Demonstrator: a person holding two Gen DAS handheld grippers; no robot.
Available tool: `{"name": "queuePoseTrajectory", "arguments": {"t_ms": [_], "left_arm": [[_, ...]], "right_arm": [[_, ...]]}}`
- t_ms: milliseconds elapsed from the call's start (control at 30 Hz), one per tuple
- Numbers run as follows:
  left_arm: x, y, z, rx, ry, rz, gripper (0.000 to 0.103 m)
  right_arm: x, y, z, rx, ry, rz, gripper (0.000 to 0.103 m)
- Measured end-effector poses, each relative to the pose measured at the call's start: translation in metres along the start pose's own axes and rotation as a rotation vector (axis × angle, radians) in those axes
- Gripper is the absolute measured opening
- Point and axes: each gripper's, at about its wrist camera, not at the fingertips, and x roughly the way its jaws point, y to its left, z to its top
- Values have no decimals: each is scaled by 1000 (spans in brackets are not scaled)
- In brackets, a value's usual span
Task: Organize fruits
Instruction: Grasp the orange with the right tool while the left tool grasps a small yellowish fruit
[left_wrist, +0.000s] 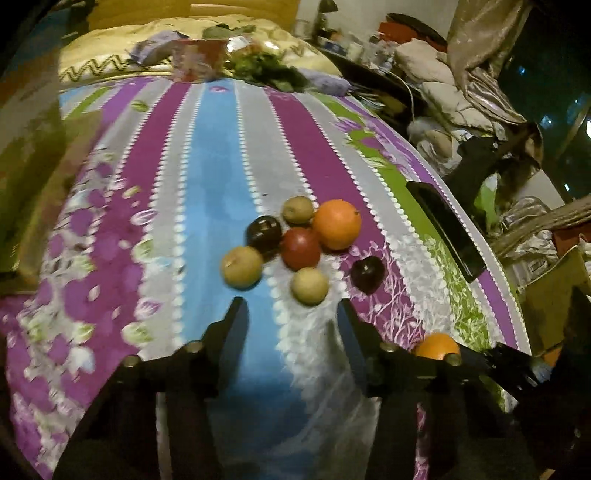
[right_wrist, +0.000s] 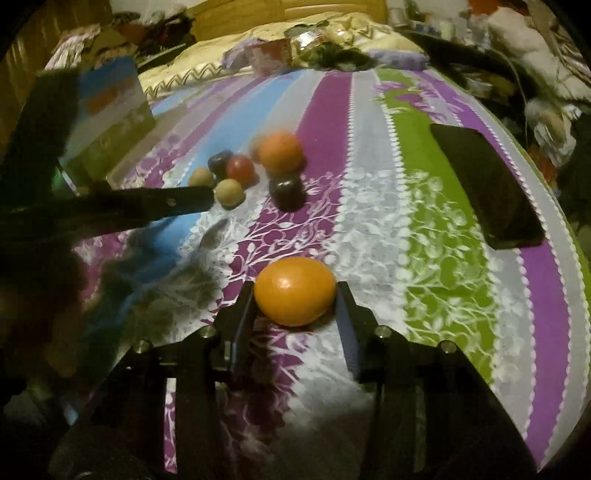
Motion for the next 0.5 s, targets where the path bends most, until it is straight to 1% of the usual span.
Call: {"name": "queuePoseTrajectory", "arguments": {"t_ms": [67, 100, 200, 333, 433, 467, 500], "left_arm": [[7, -5, 3, 11, 6, -11, 40], [10, -5, 3, 14, 10, -12, 39], [19, -3, 4, 7, 14, -6, 39], [25, 0, 7, -6, -1, 1, 39], [29, -5, 9, 23, 0, 16, 39], [29, -6, 9, 36, 0, 27, 35], [30, -8, 9, 49, 1, 36, 25]], "right_arm": [[-8, -4, -2, 21, -12, 5, 43], [-10, -5, -1, 31, -17, 7, 43], [-14, -5, 0, 57, -24, 13, 43], [-12, -3, 6, 66, -28, 20, 43], [-13, -5, 5, 74, -29, 22, 43], [-13, -6, 7, 77, -31, 20, 43], [-13, -8, 8, 81, -35, 19, 43]]}}
